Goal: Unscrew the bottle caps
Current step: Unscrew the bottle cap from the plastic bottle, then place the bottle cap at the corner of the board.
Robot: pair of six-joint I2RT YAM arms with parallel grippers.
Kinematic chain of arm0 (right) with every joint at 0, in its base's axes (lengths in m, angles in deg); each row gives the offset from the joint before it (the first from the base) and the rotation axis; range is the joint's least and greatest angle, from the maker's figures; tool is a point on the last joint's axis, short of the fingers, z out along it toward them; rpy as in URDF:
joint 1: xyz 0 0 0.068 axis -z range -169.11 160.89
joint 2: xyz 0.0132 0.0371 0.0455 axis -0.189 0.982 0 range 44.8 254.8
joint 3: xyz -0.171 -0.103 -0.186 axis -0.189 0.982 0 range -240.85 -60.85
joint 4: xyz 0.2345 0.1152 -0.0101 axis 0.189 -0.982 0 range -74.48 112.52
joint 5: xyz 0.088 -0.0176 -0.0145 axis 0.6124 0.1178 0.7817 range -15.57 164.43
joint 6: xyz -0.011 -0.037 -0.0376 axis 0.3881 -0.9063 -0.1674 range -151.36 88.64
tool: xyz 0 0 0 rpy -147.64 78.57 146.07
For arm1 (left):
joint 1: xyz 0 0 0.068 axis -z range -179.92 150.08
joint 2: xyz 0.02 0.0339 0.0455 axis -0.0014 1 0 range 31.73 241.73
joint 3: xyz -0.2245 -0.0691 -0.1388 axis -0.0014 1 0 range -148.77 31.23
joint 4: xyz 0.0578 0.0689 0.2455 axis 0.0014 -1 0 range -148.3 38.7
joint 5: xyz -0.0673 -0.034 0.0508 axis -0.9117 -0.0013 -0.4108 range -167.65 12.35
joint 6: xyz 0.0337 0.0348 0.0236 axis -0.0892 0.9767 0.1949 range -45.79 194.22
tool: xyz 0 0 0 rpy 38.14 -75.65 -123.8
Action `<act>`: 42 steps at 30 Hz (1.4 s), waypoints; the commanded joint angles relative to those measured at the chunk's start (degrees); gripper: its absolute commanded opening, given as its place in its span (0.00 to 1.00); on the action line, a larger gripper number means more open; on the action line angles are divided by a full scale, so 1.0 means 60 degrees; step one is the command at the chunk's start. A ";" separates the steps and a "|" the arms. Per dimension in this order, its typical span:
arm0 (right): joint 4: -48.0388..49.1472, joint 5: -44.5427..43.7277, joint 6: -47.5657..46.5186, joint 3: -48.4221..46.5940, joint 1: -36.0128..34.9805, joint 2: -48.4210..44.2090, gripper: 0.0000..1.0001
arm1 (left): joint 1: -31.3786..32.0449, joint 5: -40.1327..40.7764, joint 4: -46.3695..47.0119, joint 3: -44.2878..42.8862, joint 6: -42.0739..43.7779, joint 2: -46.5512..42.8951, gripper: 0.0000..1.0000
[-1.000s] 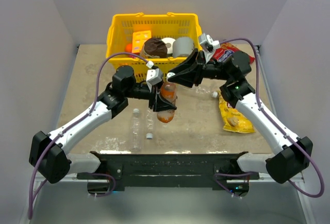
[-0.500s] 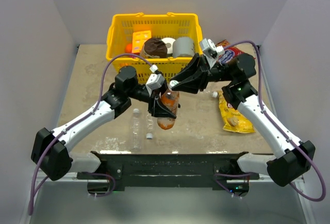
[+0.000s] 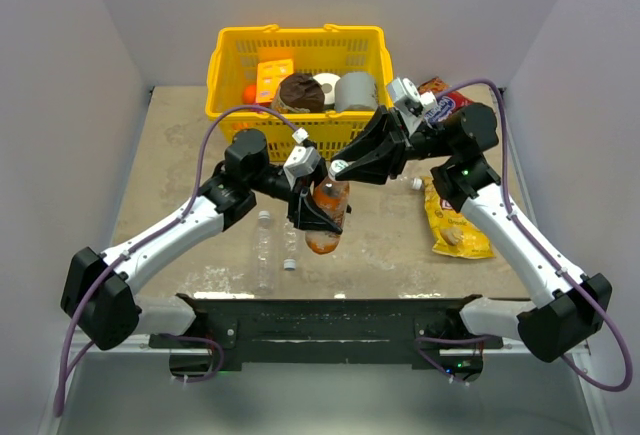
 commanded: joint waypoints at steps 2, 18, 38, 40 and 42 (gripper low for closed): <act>0.0396 0.0117 -0.0188 -0.0456 0.0044 -0.0129 0.14 | -0.0002 -0.0171 -0.0016 -0.0166 0.0011 0.0104 0.00; 0.0910 0.0703 -0.0056 -0.1202 0.0059 -0.0027 0.11 | 0.0013 -0.0728 0.0380 -0.0093 -0.0399 0.0251 0.00; -0.4772 -0.5018 -0.3395 -0.1642 0.0146 -0.0904 0.12 | -0.1715 0.8652 -0.1700 0.0008 0.1227 -0.0847 0.00; -0.4861 -0.5505 -0.3425 -0.1423 0.0132 -0.1052 0.12 | -0.1715 0.9565 -0.1671 0.0141 0.1227 -0.0979 0.00; -0.5064 -0.6149 -0.3294 -0.1088 0.0045 -0.1125 0.12 | -0.1715 1.0796 -0.1598 0.0360 0.1125 -0.1154 0.00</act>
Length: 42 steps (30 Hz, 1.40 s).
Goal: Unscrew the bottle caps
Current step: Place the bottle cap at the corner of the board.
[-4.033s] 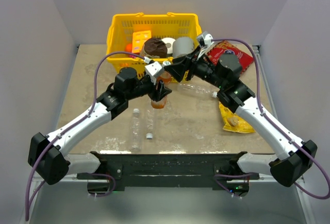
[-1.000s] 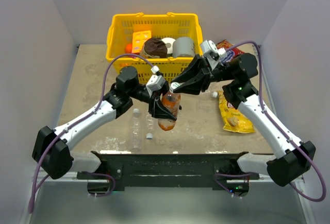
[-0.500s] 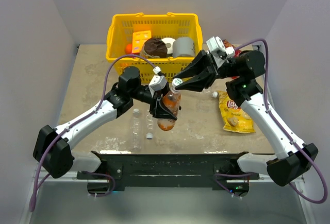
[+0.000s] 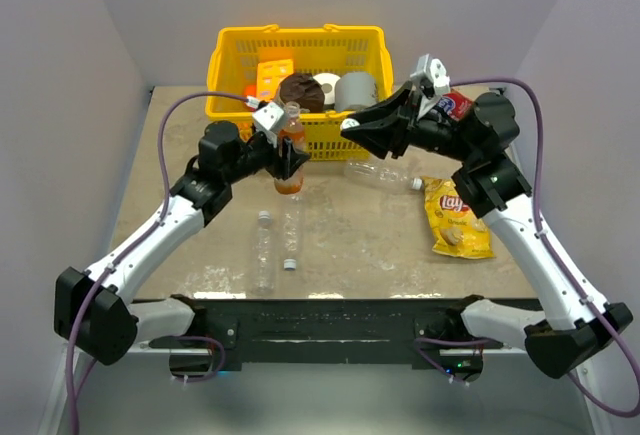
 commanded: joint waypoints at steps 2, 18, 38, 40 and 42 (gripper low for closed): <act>-0.0866 -0.2320 -0.0339 0.0325 -0.0211 -0.0320 0.12 | -0.0003 0.4202 0.0421 0.0608 -0.0071 -0.0685 0.00; 0.0582 -0.6774 0.0319 0.1410 -0.3521 0.2271 0.11 | -0.0120 0.9510 0.2864 0.3231 -0.1608 -0.1639 0.00; 0.2518 -0.8928 0.0643 -0.1180 -0.4723 0.7954 0.11 | -0.1190 1.1928 0.8999 0.6528 -0.1112 -0.0499 0.00; 0.2386 -0.9117 0.0628 -0.1489 -0.4767 0.8524 0.12 | -0.1204 1.1914 0.9399 0.6572 -0.0936 -0.0248 0.00; 0.2386 -0.9294 0.0628 -0.1827 -0.4841 0.8848 0.12 | -0.1205 1.1841 1.0160 0.6616 -0.0630 0.0191 0.00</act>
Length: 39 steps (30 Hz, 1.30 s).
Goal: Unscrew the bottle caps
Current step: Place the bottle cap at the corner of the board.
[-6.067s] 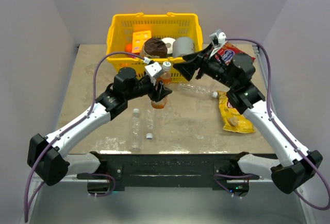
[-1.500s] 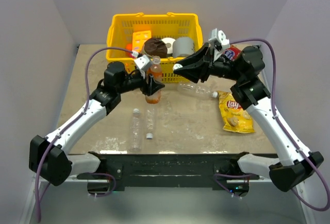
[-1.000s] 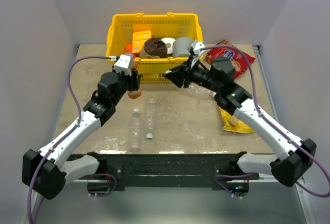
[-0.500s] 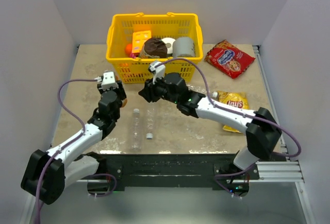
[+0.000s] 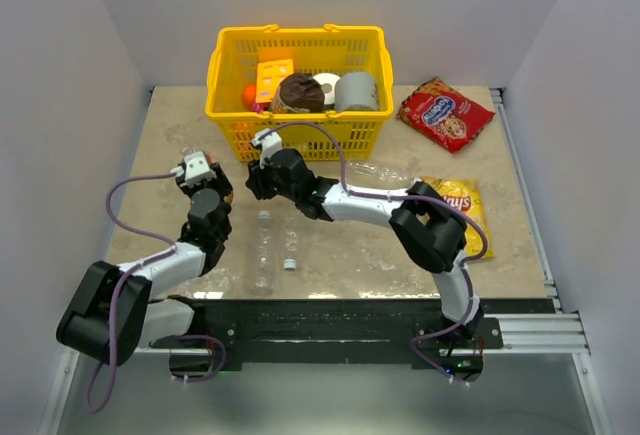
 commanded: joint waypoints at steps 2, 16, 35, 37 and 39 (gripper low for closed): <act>0.0273 -0.0858 0.0078 -0.1262 -0.0211 0.0849 0.13 | -0.0094 0.0409 0.2939 0.0169 0.0706 0.1030 0.00; -0.0782 -0.1752 0.0356 -0.2495 -0.0372 0.2478 0.31 | -0.0108 0.0219 0.3088 -0.0007 0.0751 0.1648 0.00; -0.0842 -0.1358 0.0181 -0.2204 -0.0357 0.1924 0.62 | -0.0108 -0.1347 0.0265 -0.0022 0.0735 -0.0606 0.03; -0.0812 -0.1167 0.0137 -0.1911 -0.0357 0.1295 0.62 | -0.0108 -0.1727 0.0071 0.0138 0.0736 -0.1059 0.03; -0.0885 -0.1036 0.0122 -0.1472 -0.0328 0.0565 0.64 | -0.0152 -0.2138 0.0027 0.0329 0.0765 -0.1353 0.04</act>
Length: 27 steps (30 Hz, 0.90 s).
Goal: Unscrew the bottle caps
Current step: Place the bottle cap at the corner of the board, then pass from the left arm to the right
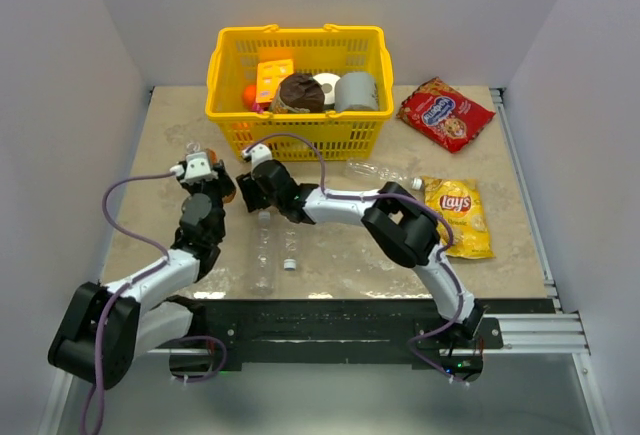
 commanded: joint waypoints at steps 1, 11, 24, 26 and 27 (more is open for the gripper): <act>0.0069 0.0454 -0.0158 0.0769 0.0072 -0.2109 0.64 | -0.0112 -0.1391 -0.0345 0.0347 -0.0003 -0.0993 0.04; -0.1176 0.3499 -0.0085 0.1592 0.1654 -0.5037 0.65 | -0.0112 -0.6123 -0.1794 -0.0134 0.0348 -0.1333 0.09; -0.1676 0.5318 -0.0305 0.1298 0.1699 -0.6374 0.62 | -0.0112 -0.9305 -0.2601 -0.1350 -0.0457 -0.0849 0.10; -0.1587 0.5524 -0.0305 0.1416 0.1685 -0.6433 0.61 | -0.0097 -0.9525 -0.2733 -0.1424 -0.0501 -0.0834 0.10; -0.1572 0.5539 -0.0305 0.1431 0.1684 -0.6476 0.61 | -0.0097 -0.9569 -0.2762 -0.1467 -0.0501 -0.0820 0.10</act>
